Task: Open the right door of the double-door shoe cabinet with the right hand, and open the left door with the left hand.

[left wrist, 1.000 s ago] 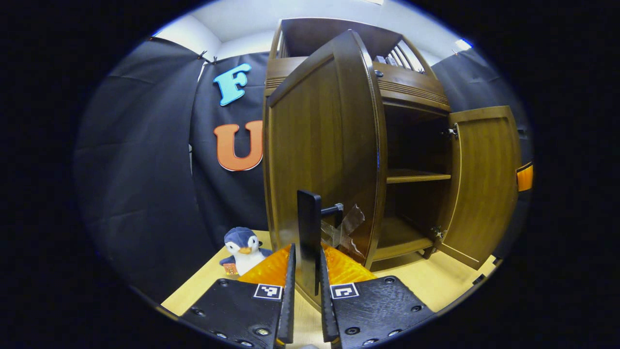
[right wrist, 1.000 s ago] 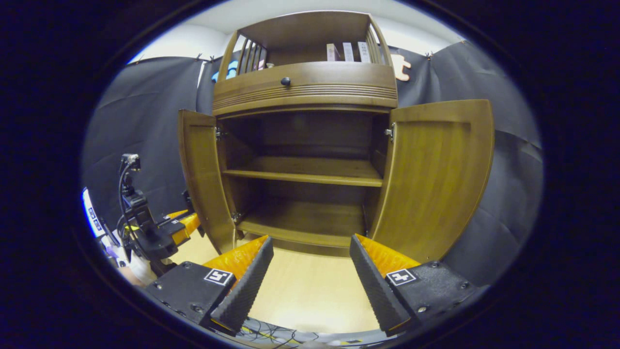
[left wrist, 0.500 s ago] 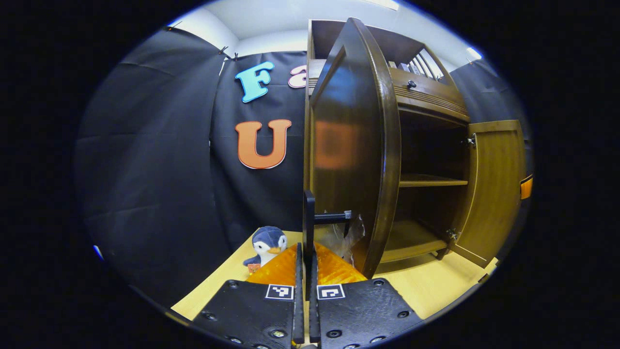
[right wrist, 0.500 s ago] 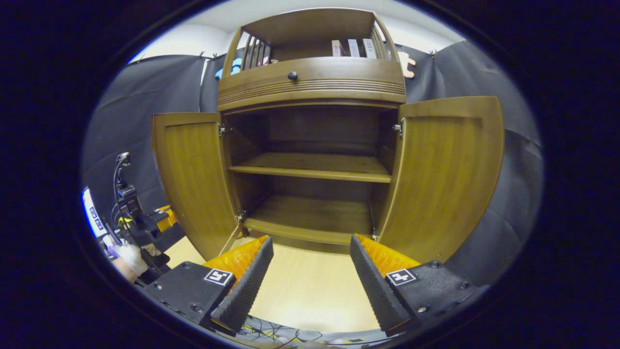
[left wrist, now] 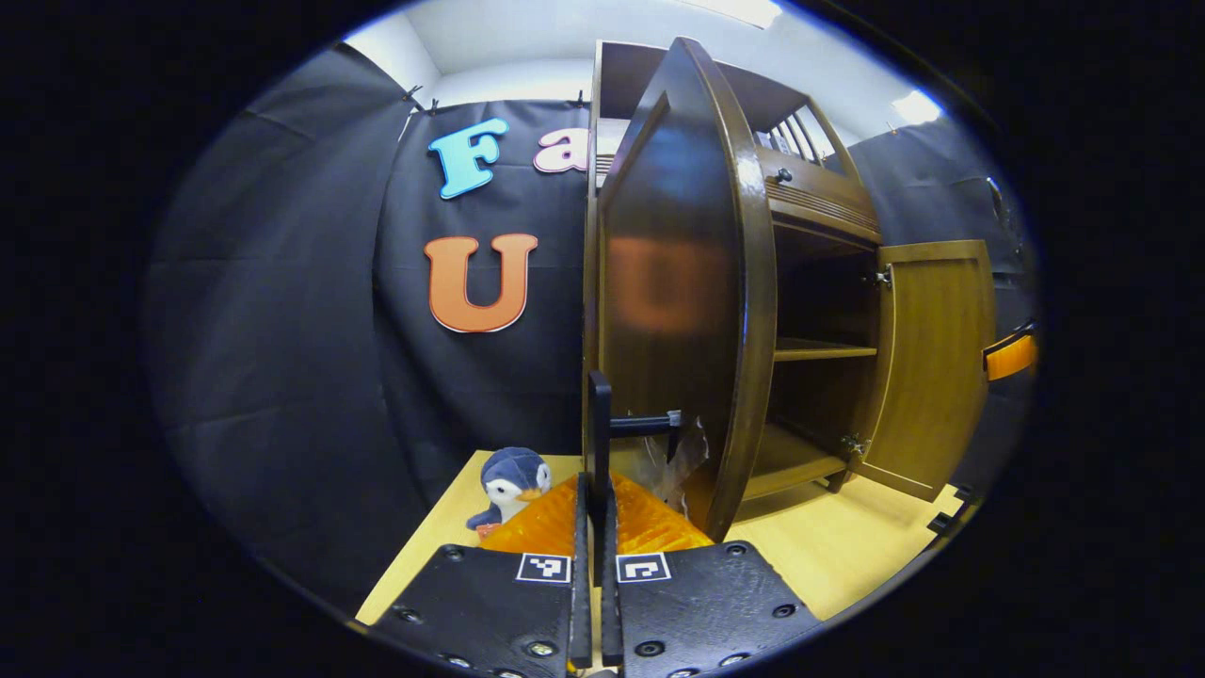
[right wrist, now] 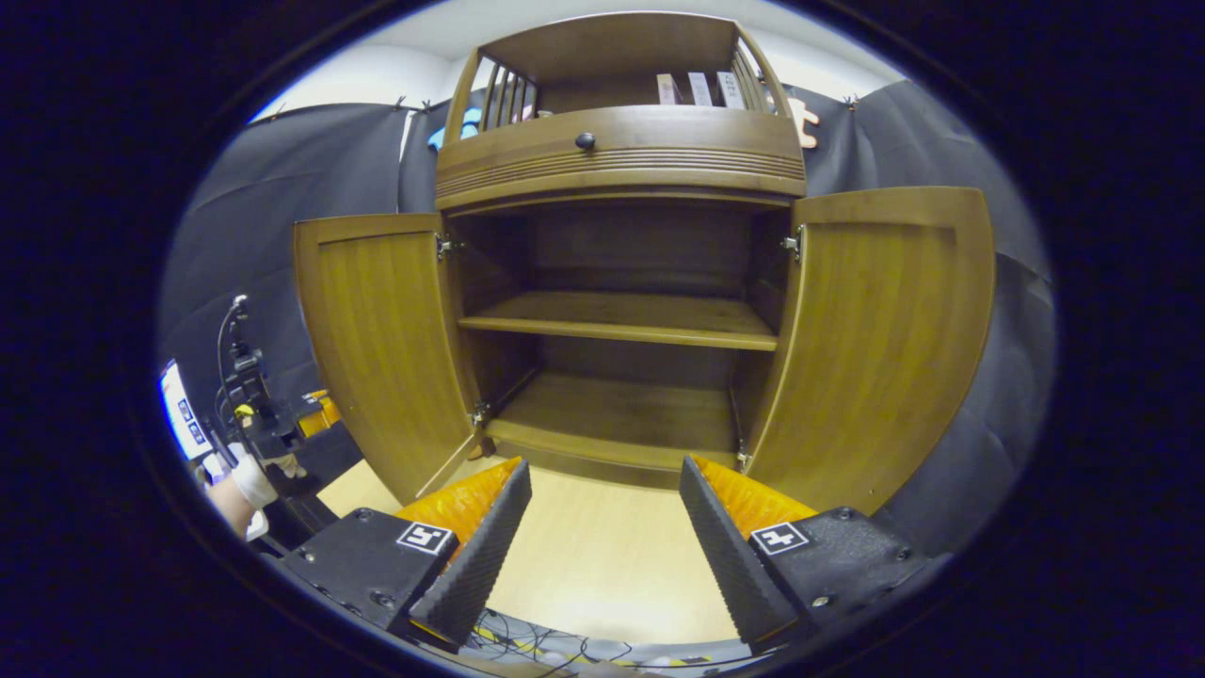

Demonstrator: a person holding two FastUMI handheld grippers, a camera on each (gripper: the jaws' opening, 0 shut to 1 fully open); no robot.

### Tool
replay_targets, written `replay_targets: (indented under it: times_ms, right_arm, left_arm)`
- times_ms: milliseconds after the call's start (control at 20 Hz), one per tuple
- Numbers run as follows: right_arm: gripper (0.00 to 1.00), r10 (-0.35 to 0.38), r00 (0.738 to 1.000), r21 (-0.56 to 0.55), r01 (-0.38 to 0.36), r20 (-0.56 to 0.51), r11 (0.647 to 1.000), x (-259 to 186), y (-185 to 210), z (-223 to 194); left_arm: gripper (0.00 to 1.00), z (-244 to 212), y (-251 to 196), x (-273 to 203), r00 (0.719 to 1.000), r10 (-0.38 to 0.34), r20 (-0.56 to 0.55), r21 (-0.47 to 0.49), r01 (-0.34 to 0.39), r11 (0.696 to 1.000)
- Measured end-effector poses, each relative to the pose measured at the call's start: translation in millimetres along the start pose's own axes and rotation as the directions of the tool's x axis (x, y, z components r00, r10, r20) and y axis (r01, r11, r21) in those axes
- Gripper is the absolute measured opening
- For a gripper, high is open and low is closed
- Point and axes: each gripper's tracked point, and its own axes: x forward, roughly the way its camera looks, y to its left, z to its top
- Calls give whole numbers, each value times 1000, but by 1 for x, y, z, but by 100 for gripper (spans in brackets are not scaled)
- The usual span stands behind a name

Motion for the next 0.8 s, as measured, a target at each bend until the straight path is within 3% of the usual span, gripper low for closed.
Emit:
replay_targets:
  times_ms: [300, 650, 700, 750, 800]
  right_arm:
    - [100, 2, 1000, -13, -2, -29, 1000, 1, 4, -11]
    - [100, 5, 1000, -17, -5, -29, 1000, -2, 12, -4]
    - [100, 8, 1000, -17, -8, -28, 1000, -2, 13, -3]
    - [100, 9, 1000, -20, -9, -29, 1000, -1, 14, -2]
    - [100, 9, 1000, -24, -10, -30, 1000, -1, 15, -2]
  left_arm:
    - [4, -2, 28, 4, 992, -121, -22, -32, 120, 992]
    - [8, -6, 33, 5, 958, -280, -55, -108, 274, 956]
    - [3, -12, 34, 4, 955, -287, -79, -105, 279, 955]
    - [17, -19, 36, 2, 951, -287, -114, -94, 277, 956]
    - [21, -27, 39, -1, 949, -281, -142, -74, 272, 959]
